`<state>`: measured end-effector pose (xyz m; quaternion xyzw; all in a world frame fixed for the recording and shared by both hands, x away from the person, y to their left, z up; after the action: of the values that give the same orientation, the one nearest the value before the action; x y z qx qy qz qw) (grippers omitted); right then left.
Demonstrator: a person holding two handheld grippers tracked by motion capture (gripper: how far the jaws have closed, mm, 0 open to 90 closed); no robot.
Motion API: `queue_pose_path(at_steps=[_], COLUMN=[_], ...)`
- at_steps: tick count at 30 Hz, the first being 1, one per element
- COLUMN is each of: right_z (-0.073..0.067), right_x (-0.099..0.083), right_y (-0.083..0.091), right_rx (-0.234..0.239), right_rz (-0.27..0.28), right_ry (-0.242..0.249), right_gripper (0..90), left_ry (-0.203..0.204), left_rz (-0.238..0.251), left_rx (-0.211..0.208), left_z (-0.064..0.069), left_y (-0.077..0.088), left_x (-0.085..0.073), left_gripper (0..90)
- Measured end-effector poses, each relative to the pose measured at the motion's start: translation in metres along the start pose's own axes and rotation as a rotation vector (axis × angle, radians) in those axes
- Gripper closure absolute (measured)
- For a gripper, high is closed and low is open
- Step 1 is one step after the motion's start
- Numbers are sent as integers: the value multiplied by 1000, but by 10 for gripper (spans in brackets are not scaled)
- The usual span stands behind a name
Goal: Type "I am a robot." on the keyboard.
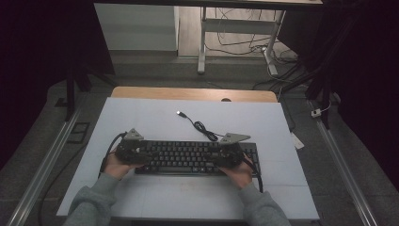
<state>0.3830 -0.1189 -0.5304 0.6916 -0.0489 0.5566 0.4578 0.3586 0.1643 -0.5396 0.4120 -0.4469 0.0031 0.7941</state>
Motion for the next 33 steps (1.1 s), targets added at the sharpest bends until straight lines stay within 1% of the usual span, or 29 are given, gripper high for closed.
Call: queue_pose_path(at_steps=[6, 12, 13, 14, 19, 24, 26, 33], right_z=[11, 23, 26, 28, 37, 43, 44, 42], right_x=[-6, -15, -17, -19, -25, -31, -32, -31], right_y=[8, 22, 24, 27, 37, 43, 43, 43], right_rx=[-27, -50, -59, -54, -74, -89, -91, -91], right_rz=[4, 4, 7, 12, 22, 16, 21, 17], right_ry=[-11, -30, -33, -43, -59, -59, -63, -44], right_gripper=[509, 493, 490, 486, 475, 469, 469, 470], left_ry=[1, 0, -1, -2, -2, -1, -1, -6], left_rz=[0, -2, -2, -2, -1, 1, 1, 4], left_rx=[1, 0, 0, 0, 0, 1, 1, 2], left_z=[0, 0, 0, 0, 0, -1, 0, 1], left_y=[0, 0, 0, 0, 0, 0, 0, 0], left_x=[0, 0, 0, 0, 0, 0, 0, 1], left_gripper=[319, 319, 319, 318, 318, 318, 318, 319])
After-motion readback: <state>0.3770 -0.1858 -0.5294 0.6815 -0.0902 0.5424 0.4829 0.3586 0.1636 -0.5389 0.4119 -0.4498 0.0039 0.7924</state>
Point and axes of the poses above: each handheld gripper's, and its own axes: y roughly backward along the jaws, x roughly out of its top, z roughly to its right, the point moved 6 cm from there along -y, roughly forward along the jaws, and after that the axes turned 12 degrees about -x, right-handed, at the moved point
